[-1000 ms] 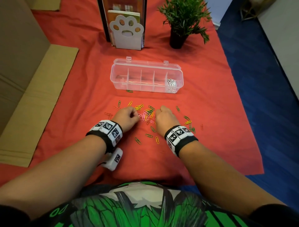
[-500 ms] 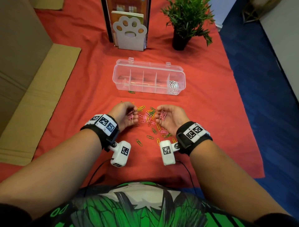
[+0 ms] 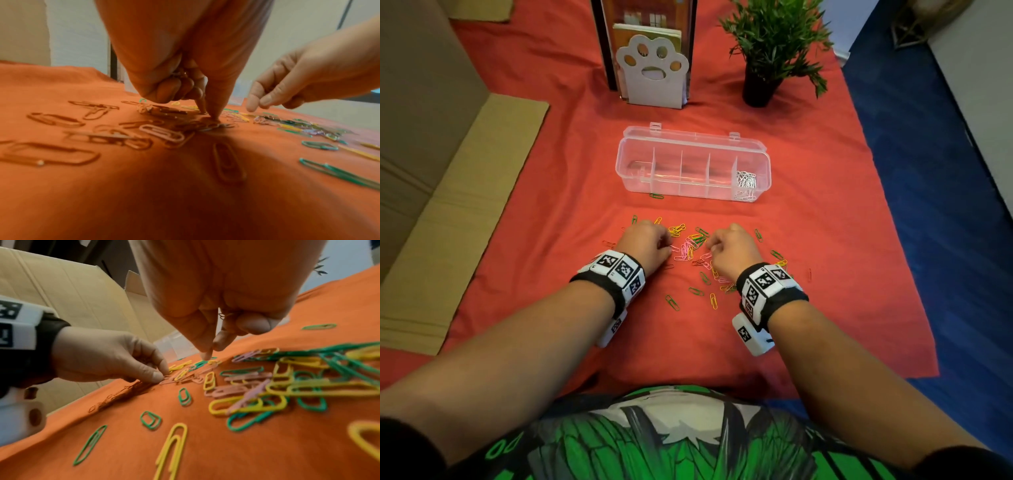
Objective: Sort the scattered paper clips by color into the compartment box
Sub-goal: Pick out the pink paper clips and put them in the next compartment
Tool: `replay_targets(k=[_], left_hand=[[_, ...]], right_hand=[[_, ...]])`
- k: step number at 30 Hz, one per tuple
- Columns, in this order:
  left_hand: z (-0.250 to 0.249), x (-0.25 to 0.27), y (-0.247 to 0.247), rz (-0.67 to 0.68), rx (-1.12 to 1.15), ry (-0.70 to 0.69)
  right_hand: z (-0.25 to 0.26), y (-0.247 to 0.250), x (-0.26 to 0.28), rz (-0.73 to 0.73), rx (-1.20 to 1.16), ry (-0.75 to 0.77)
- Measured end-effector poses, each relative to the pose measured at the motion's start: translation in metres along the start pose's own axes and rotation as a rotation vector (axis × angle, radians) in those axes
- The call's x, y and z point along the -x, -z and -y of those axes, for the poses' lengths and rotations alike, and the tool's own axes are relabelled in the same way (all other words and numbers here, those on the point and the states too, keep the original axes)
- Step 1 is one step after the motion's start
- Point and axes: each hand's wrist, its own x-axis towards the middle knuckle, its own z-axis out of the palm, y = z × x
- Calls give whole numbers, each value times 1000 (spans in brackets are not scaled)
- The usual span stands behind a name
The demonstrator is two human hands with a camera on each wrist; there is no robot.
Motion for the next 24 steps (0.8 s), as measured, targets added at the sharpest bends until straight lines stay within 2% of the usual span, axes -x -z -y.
replay_targets(k=[7,11,15,18,21,24], left_hand=[[2,3,-4,64,-116,-47],[6,9,2,32,-145,-91],[9,14,3,29,-200,-140],[8,13,0,52,-252,-116],[8,8,-1,98,-266,-91],[8,4,-2,137,-251,-91]], right_hand=[[33,-17,0,20,243,181],[44,-24,0,-34,375,207],[41,-21,-3,14,394,212],[30,-14,-12,54,203,95],[18,-4,-15,59,-220,-97],[10,6,-10,142,-667,-307]])
